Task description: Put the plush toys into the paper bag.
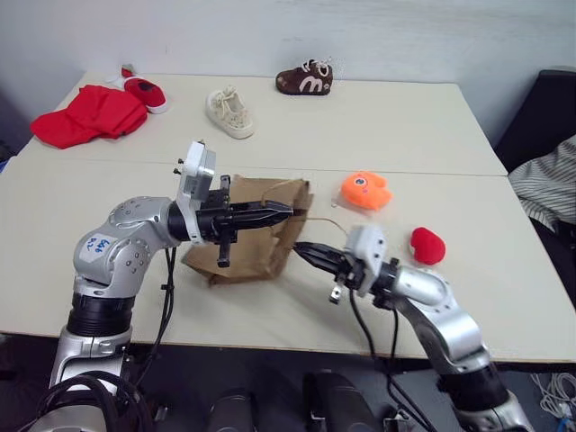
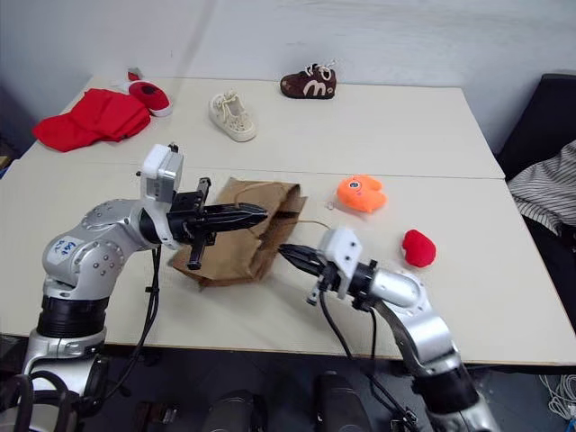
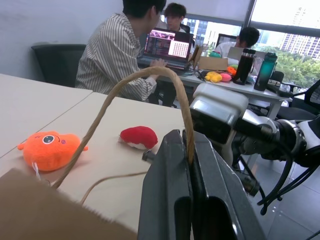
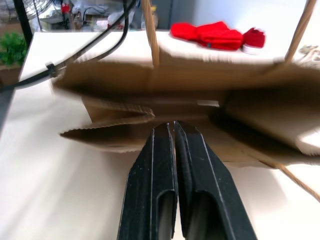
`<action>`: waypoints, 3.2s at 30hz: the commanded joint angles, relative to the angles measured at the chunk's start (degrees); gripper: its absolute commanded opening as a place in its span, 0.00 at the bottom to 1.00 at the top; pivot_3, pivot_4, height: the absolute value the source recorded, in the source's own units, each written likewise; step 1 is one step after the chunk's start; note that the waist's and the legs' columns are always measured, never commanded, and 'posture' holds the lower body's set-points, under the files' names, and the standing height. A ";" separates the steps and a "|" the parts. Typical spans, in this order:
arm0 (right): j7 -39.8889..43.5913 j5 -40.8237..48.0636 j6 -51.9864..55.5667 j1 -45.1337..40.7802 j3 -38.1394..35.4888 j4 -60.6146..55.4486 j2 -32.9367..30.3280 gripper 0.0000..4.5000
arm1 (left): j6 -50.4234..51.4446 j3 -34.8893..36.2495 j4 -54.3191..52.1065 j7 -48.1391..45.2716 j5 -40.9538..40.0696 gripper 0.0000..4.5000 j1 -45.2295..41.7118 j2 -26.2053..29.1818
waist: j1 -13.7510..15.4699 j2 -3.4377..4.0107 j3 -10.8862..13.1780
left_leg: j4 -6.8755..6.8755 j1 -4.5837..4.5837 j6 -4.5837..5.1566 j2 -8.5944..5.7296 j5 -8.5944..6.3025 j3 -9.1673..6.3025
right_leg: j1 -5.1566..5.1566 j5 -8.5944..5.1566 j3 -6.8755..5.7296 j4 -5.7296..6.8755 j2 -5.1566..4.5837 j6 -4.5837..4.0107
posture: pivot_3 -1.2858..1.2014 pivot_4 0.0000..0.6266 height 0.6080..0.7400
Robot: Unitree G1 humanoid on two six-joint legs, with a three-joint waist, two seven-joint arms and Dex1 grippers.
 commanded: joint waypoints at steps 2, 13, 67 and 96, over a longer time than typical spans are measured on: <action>0.16 1.46 0.83 -1.74 -0.60 -0.85 1.80 0.00 | -0.95 -0.08 -3.68 -0.14 0.05 0.00 0.73 0.86 | -0.10 0.01 0.01 | -0.01 -0.05 0.00 0.01 0.00 -0.01 | -0.04 0.00 -0.01 0.00 0.00 0.00 | 0.52 0.24 1.00; 14.04 17.65 4.97 5.38 -10.17 -10.52 -9.44 0.00 | -4.16 -1.73 -3.28 0.15 3.48 0.00 4.12 1.11 | -0.03 0.01 0.01 | -0.01 -0.08 0.03 0.01 -0.03 -0.14 | 0.01 0.00 -0.12 -0.06 -0.02 0.01 | 0.52 0.24 1.00; -4.33 -14.45 -5.91 -10.16 5.33 26.99 11.47 0.00 | -10.20 3.17 9.91 -5.20 5.23 0.00 -6.24 3.05 | -1.28 0.03 0.02 | 0.06 -0.16 0.02 0.05 -0.06 -0.22 | -0.02 0.00 -0.20 -0.02 -0.07 -0.01 | 0.52 0.24 1.00; 6.30 4.52 -17.90 32.59 -41.55 -1.69 -12.25 0.99 | -7.74 1.76 9.20 -10.33 3.63 0.00 -4.96 4.29 | -0.34 0.08 0.05 | 0.08 -0.62 0.11 0.00 -0.10 -0.36 | -0.21 0.08 -0.26 -0.35 -0.04 0.14 | 0.52 0.24 1.00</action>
